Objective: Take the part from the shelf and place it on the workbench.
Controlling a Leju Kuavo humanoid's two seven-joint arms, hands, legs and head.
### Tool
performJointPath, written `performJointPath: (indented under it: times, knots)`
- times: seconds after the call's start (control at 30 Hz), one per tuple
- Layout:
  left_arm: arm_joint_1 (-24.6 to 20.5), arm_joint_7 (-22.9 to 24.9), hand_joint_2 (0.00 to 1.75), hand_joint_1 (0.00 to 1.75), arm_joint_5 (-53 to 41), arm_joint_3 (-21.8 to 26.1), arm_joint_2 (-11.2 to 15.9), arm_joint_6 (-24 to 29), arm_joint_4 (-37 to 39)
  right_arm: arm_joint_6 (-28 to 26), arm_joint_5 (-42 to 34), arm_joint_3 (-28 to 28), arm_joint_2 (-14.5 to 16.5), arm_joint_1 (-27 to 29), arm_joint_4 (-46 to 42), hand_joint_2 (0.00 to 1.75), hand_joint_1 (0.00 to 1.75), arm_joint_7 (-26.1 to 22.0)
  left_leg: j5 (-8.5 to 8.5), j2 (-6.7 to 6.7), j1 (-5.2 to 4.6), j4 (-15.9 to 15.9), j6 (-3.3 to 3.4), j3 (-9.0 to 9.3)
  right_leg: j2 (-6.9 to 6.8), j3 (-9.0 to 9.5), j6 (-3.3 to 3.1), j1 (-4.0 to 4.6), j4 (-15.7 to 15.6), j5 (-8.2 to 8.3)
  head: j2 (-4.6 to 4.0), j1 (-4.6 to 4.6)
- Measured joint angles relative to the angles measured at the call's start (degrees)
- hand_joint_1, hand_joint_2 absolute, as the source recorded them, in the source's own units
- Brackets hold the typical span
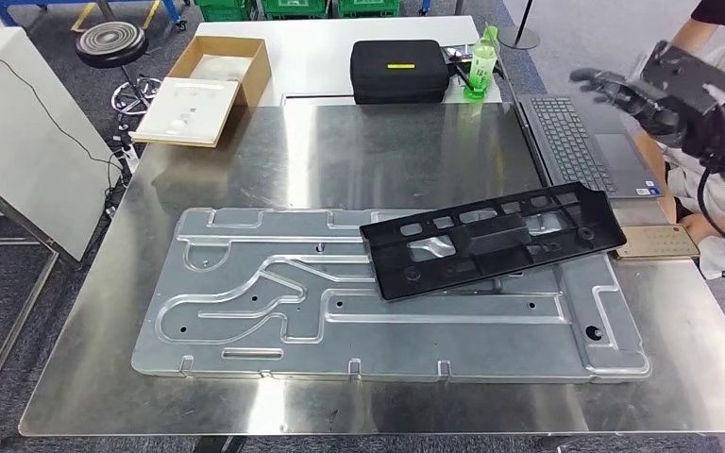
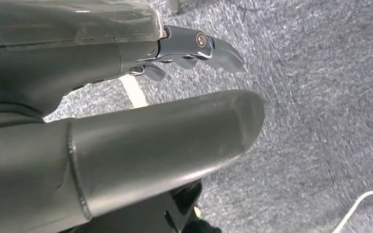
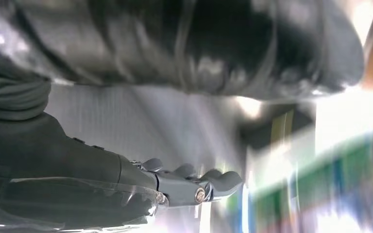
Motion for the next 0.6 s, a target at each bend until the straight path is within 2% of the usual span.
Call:
performJointPath:
  times: [0.07, 0.1, 0.13, 0.17, 0.23, 0.3, 0.33, 0.4, 0.43, 0.47, 0.5, 0.53, 0.6]
  knots:
    - [0.33, -0.29, 0.0, 0.0, 0.19, 0.0, -0.14, 0.32, 0.01, -21.82, 15.79, -5.34, 4.76, 9.54, -5.0, 0.0, 0.0, -6.46, 3.62, 0.08, 0.19, -6.82, 0.05, 3.59, 0.4, 0.4, -0.02, 0.07, 0.0, -0.13, 0.0, 0.01]
    - [0.41, -0.41, 0.0, 0.0, 0.21, -0.01, -0.2, 0.52, 0.01, -29.61, 22.76, -9.26, 7.79, 14.2, -8.39, 0.0, 0.0, -7.7, 4.7, 0.07, 0.07, -10.05, 0.15, 5.17, 0.73, 0.43, 0.09, 0.07, 0.02, -0.15, 0.0, -0.01]
    - [0.41, -0.53, 0.0, 0.0, 0.25, -0.01, -0.25, 0.75, 0.01, -34.62, 28.3, -13.45, 10.82, 18.46, -12.06, 0.0, 0.0, -8.38, 5.23, 0.0, -0.08, -12.35, 0.33, 6.25, 0.99, 0.37, 0.33, 0.0, 0.03, -0.14, 0.0, -0.04]
    - [0.36, -0.67, 0.0, 0.0, 0.31, -0.02, -0.33, 0.95, 0.01, -36.33, 32.14, -17.43, 13.4, 21.79, -15.77, 0.0, 0.0, -8.58, 5.02, -0.19, -0.3, -13.1, 0.56, 6.48, 1.0, 0.27, 0.68, -0.06, -0.05, -0.12, 0.0, -0.05]
    - [0.62, -0.88, 0.0, 0.0, 0.49, -0.02, -0.47, 1.14, 0.01, -33.95, 35.52, -23.42, 16.67, 27.31, -21.99, 0.0, 0.0, -8.28, 5.33, -0.83, -0.34, -13.69, 1.16, 6.59, 0.56, 0.41, 1.46, -0.04, -0.35, -0.12, 0.0, -0.06]
    - [1.08, -1.03, 0.0, 0.0, 0.59, -0.02, -0.57, 1.15, 0.01, -30.81, 36.76, -28.08, 19.0, 31.28, -26.64, 0.0, 0.0, -8.05, 5.85, -1.24, -0.09, -14.44, 1.77, 6.85, 0.13, 0.21, 1.88, -0.05, 0.59, -1.15, 0.0, -0.02]
    - [1.23, -1.08, 0.0, 0.0, 0.61, -0.02, -0.61, 1.17, 0.01, -30.05, 36.9, -29.99, 19.92, 32.46, -28.16, 0.0, 0.0, -8.07, 6.07, -1.23, 0.0, -14.75, 2.06, 6.92, 0.1, -0.72, 1.98, -0.05, 2.66, -2.53, 0.0, 0.0]
    - [1.32, -1.13, 0.0, 0.0, 0.65, -0.01, -0.61, 1.23, 0.01, -29.21, 37.11, -33.25, 21.37, 34.21, -30.35, 0.0, 0.0, -8.25, 6.15, -1.14, -0.18, -14.86, 2.41, 6.88, 0.12, -4.02, 2.06, -0.12, 9.53, -6.08, 0.0, 0.02]
    - [1.35, -1.13, 0.0, 0.0, 0.67, -0.01, -0.61, 1.25, 0.01, -29.15, 37.57, -34.56, 21.95, 35.09, -31.13, 0.0, 0.0, -8.59, 6.12, -1.09, -0.29, -14.83, 2.49, 6.86, 0.13, -5.64, 2.11, -0.12, 12.85, -7.31, 0.0, 0.01]
    - [1.38, -1.13, 0.0, 0.0, 0.67, 0.0, -0.61, 1.25, 0.01, -29.39, 38.58, -35.62, 22.47, 36.02, -31.81, 0.0, 0.0, -9.12, 6.08, -1.06, -0.38, -14.78, 2.55, 6.86, 0.13, -6.51, 2.12, -0.12, 14.58, -7.48, 0.0, 0.02]
    - [1.42, -1.13, 0.0, 0.0, 0.64, 0.0, -0.61, 1.24, 0.01, -30.04, 40.41, -36.48, 22.97, 36.93, -32.5, 0.0, 0.0, -9.78, 6.02, -1.05, -0.45, -14.72, 2.59, 6.87, 0.12, -6.38, 2.05, -0.1, 14.23, -6.6, 0.0, 0.01]
    - [1.45, -1.12, 0.0, 0.0, 0.62, 0.0, -0.61, 1.24, 0.01, -31.11, 43.03, -37.14, 23.49, 37.8, -33.31, 0.0, 0.0, -10.41, 5.96, -1.05, -0.5, -14.65, 2.57, 6.89, 0.12, -5.17, 1.86, -0.05, 11.77, -4.87, 0.0, 0.01]
    - [1.47, -1.13, 0.0, 0.0, 0.55, -0.02, -0.65, 1.26, 0.01, -34.1, 49.48, -38.11, 24.71, 39.59, -35.5, 0.0, 0.0, -11.2, 5.74, -1.06, -0.66, -14.42, 2.38, 6.89, 0.06, -1.36, 1.19, 0.33, 4.17, -1.5, 0.0, 0.01]
